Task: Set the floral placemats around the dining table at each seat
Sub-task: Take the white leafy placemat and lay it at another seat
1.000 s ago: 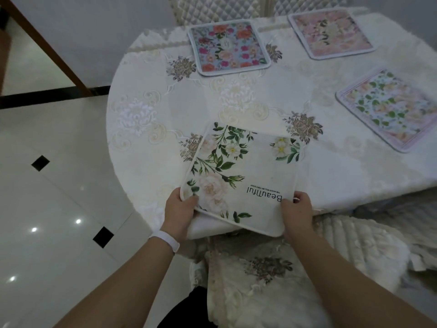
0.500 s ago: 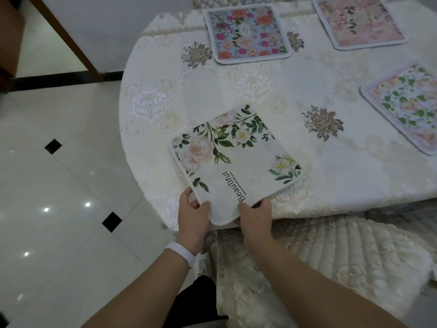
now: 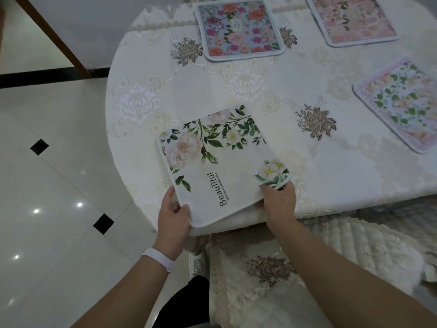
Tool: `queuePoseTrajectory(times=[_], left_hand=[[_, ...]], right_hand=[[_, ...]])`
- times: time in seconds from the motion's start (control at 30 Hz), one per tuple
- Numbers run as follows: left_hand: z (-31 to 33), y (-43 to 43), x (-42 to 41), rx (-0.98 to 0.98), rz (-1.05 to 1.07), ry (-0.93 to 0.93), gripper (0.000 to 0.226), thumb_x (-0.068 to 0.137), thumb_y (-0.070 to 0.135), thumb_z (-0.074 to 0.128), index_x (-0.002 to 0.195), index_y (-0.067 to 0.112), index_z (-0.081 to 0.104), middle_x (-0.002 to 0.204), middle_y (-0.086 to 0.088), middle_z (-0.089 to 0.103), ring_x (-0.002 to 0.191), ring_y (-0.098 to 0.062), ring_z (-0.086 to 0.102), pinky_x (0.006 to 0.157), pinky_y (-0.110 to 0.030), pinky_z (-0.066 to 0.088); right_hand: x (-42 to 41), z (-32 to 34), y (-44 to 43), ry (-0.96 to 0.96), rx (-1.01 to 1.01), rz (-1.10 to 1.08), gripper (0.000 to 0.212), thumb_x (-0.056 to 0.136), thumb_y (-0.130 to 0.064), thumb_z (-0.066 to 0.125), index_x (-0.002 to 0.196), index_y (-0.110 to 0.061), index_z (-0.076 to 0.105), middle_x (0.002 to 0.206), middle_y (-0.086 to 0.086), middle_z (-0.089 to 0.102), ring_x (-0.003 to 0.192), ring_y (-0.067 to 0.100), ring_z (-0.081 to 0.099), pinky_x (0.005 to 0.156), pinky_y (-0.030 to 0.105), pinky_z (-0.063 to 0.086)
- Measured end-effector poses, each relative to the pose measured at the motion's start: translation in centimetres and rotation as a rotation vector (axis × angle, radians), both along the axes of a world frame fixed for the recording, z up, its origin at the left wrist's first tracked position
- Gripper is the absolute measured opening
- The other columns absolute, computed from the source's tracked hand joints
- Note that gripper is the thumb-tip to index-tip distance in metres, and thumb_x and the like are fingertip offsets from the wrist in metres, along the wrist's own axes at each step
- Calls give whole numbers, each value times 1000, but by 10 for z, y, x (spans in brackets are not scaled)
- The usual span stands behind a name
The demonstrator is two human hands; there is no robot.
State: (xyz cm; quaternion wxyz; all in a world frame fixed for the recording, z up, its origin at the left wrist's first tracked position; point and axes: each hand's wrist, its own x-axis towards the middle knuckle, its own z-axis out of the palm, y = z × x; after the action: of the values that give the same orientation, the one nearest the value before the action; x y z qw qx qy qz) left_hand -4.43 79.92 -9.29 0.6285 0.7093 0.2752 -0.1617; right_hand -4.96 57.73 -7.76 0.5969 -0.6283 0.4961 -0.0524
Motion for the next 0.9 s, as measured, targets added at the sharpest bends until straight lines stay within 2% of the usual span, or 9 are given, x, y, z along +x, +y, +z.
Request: queuePoseTrajectory(times=[0.1, 0.2, 0.27, 0.37, 0.43, 0.53, 0.63, 0.77, 0.9], left_hand=[[3, 8, 13, 120, -87, -47, 59, 94, 2, 48, 143, 35, 41, 106, 2, 71, 98, -17, 66, 84, -37, 55], [13, 16, 29, 182, -187, -110, 55, 96, 1, 44, 133, 42, 43, 94, 11, 67, 87, -5, 63, 70, -22, 48], [15, 23, 42, 193, -250, -119, 55, 96, 1, 43, 127, 47, 42, 93, 14, 67, 85, -2, 62, 67, -21, 46], [12, 31, 62, 224, -360, -104, 57, 95, 3, 44, 141, 38, 41, 100, 9, 68, 92, -9, 64, 70, -21, 48], [10, 30, 75, 220, -398, -110, 58, 94, 2, 43, 143, 35, 41, 104, 7, 69, 95, -13, 65, 73, -23, 50], [11, 22, 89, 158, -412, -128, 57, 93, 0, 44, 138, 35, 45, 105, 4, 70, 93, -12, 67, 73, -23, 53], [8, 11, 94, 83, -348, -123, 51, 93, 2, 51, 137, 27, 49, 103, 0, 71, 91, -14, 68, 67, -20, 53], [6, -4, 88, -121, -225, -70, 45, 91, 1, 60, 134, 15, 51, 113, -12, 70, 95, -23, 69, 74, -32, 57], [11, -22, 61, -355, -192, -15, 46, 87, -6, 62, 128, 11, 54, 117, -13, 69, 107, -34, 65, 86, -47, 56]], right_hand=[[10, -1, -22, 18, -41, 39, 20, 82, -8, 63, 100, -11, 56, 90, 3, 62, 78, 16, 59, 62, 27, 48], [18, -3, -32, 42, -74, 122, 23, 82, -12, 64, 104, -15, 58, 92, 0, 63, 77, 12, 60, 59, 24, 45], [24, -4, -37, 49, -50, 167, 22, 85, -17, 64, 107, -18, 58, 96, -1, 64, 82, 13, 62, 62, 25, 47], [34, -5, -46, 73, 10, 281, 21, 87, -20, 64, 107, -16, 62, 100, 3, 68, 90, 20, 67, 76, 32, 56], [39, -6, -51, 97, 22, 347, 22, 87, -19, 64, 109, -13, 63, 102, 6, 69, 91, 23, 67, 81, 38, 57], [39, -3, -57, 87, -14, 358, 23, 88, -15, 62, 111, -14, 59, 101, 6, 66, 89, 20, 65, 74, 32, 54], [31, 0, -58, 54, -80, 305, 22, 87, -14, 61, 108, -16, 58, 96, 1, 64, 84, 14, 63, 65, 24, 50], [14, 3, -56, 45, -138, 216, 19, 85, -14, 59, 105, -17, 57, 93, -2, 62, 83, 11, 60, 65, 24, 48], [-4, 6, -58, 30, -147, 104, 15, 87, -12, 57, 102, -13, 56, 92, 1, 61, 81, 13, 59, 59, 23, 45]])
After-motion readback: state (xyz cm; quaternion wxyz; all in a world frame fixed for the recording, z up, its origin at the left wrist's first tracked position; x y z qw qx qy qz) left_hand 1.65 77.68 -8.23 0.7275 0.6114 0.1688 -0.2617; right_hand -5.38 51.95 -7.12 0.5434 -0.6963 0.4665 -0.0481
